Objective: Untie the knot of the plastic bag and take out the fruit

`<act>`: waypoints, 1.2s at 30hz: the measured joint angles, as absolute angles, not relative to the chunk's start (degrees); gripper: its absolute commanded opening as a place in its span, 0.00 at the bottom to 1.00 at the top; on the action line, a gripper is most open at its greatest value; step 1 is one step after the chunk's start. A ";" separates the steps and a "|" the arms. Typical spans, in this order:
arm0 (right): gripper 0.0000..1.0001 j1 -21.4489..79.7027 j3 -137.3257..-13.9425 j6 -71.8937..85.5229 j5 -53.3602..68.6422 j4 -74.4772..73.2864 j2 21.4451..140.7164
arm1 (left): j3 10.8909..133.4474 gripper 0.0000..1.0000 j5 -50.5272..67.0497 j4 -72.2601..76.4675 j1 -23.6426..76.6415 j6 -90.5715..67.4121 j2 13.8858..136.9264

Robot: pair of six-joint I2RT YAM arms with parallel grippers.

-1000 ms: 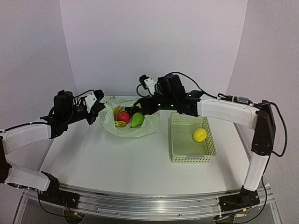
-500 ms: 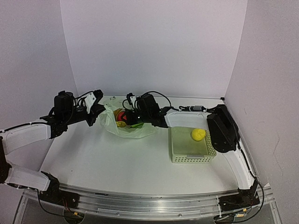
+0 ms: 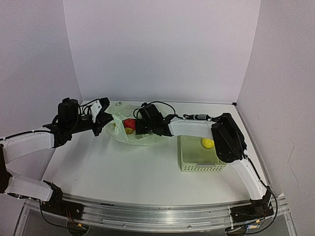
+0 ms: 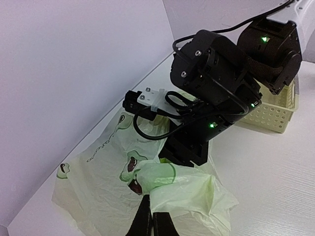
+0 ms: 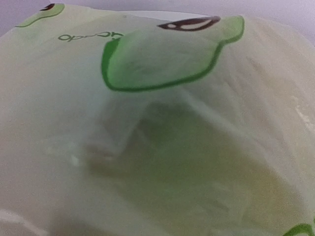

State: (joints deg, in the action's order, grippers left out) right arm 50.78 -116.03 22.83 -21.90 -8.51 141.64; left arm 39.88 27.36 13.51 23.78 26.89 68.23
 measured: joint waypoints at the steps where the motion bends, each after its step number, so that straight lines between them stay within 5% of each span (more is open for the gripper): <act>1: 0.76 50.78 -116.03 23.12 -22.84 -8.98 141.64 | 39.86 0.00 27.42 13.73 23.93 26.87 68.29; 17: 0.72 48.64 -128.65 23.51 -22.86 -11.60 150.48 | 39.85 0.00 28.36 15.38 24.34 26.96 69.57; 25: 0.78 48.54 -131.83 21.36 -21.81 -11.59 154.20 | 39.52 0.00 28.36 15.51 24.34 26.97 69.56; 36: 0.39 48.25 -130.50 18.46 -20.23 -3.31 155.48 | 39.45 0.00 28.36 15.51 24.34 26.96 69.54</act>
State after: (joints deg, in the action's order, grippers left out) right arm 48.25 -130.50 18.46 -20.23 -3.31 155.48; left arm 39.45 28.36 15.51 24.34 26.96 69.54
